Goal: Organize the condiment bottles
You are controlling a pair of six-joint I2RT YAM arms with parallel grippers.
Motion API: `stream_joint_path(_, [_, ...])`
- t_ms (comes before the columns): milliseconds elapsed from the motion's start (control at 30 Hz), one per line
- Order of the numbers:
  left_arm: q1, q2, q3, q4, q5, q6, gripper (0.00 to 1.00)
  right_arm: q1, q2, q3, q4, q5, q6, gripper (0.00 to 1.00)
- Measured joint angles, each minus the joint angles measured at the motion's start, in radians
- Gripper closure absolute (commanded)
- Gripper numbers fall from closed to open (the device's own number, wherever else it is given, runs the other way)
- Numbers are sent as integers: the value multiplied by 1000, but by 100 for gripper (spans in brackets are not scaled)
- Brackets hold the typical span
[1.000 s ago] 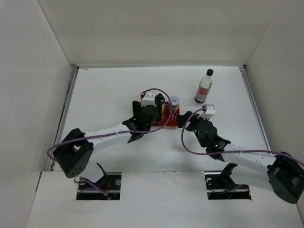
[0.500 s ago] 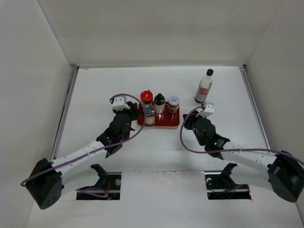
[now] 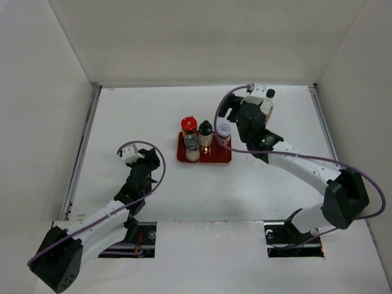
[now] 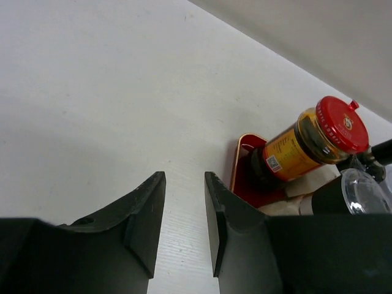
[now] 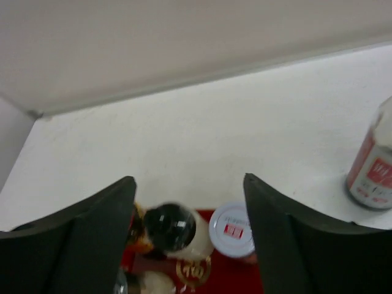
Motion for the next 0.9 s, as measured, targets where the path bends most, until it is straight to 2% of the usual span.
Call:
stream_joint_path(100, [14,-59,-17,5,5,-14,65,-77,53,133,-67,28,-60,7])
stream_joint_path(233, [16,-85,-17,49,16,-24,62,-181,82,255,-144,71,-137,1])
stream_joint_path(467, [8,-42,-17,53,43,-31,56,-328,96,332,-262,95,-224,0])
stream_joint_path(667, [9,-27,-17,62,52,-32,54,-402,141,335,-336,34,-241,0])
stream_joint_path(800, [9,-4,-17,68,55,-33,54,-420,175,335,-356,-14,-241,6])
stream_joint_path(900, [9,6,-17,68,57,-33,53,-423,204,338,-356,-39,-239,18])
